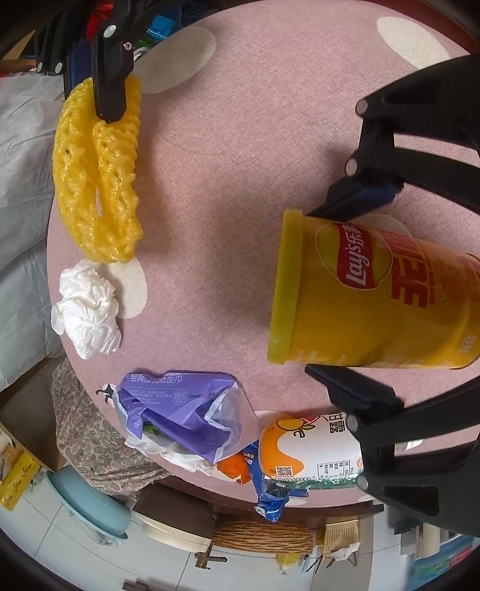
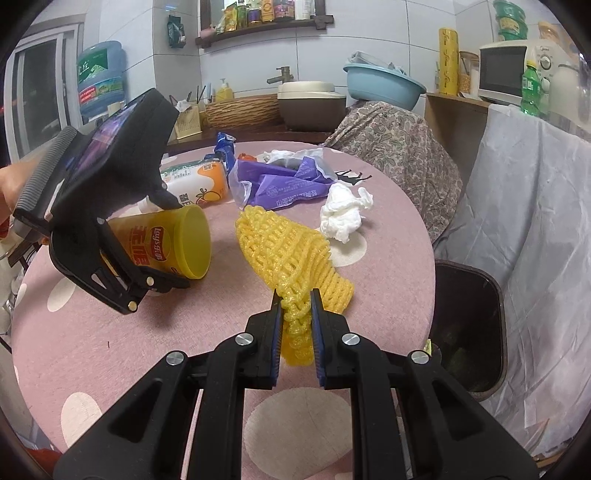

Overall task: Collect trash
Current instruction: 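Grasp the yellow mesh net with the right gripper while the left grasps the Lay's can, then carry the yellow net over the bin and open the right gripper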

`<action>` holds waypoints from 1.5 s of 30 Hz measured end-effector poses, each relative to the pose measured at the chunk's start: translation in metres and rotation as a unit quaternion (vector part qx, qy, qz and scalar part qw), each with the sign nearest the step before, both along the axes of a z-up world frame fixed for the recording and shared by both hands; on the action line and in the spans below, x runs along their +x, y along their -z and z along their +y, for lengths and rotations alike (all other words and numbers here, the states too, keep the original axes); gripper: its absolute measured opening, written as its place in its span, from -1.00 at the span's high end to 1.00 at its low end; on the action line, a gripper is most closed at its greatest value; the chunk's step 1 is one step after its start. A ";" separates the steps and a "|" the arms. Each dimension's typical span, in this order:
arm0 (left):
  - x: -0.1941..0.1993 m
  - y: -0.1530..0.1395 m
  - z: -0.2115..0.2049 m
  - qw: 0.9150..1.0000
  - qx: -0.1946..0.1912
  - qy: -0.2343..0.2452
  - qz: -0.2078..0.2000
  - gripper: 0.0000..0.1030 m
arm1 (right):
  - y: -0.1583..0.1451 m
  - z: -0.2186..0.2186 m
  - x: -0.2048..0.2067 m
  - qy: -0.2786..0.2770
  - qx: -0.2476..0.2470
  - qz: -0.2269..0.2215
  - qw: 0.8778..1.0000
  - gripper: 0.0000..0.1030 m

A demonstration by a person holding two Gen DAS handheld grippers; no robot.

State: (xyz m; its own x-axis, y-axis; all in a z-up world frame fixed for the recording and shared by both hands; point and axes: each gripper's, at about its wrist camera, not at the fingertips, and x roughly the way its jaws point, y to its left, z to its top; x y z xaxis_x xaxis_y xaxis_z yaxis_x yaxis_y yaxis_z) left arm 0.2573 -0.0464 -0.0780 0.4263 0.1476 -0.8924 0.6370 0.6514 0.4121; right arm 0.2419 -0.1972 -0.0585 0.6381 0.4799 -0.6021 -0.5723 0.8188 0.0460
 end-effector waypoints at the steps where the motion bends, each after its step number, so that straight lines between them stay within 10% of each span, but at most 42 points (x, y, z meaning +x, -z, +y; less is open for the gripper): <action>1: 0.000 0.000 0.000 1.000 -0.001 0.000 -0.001 -0.32 | 0.000 -0.001 0.000 0.000 0.001 0.001 1.000 0.71; 34: -0.017 -0.075 -0.010 0.965 -0.237 -0.046 -0.107 -0.28 | -0.009 -0.057 -0.009 0.032 0.077 0.002 0.996 0.71; 45: -0.019 -0.086 -0.072 0.936 -0.333 -0.019 -0.109 -0.27 | -0.006 -0.125 -0.012 0.099 0.111 -0.004 0.989 0.71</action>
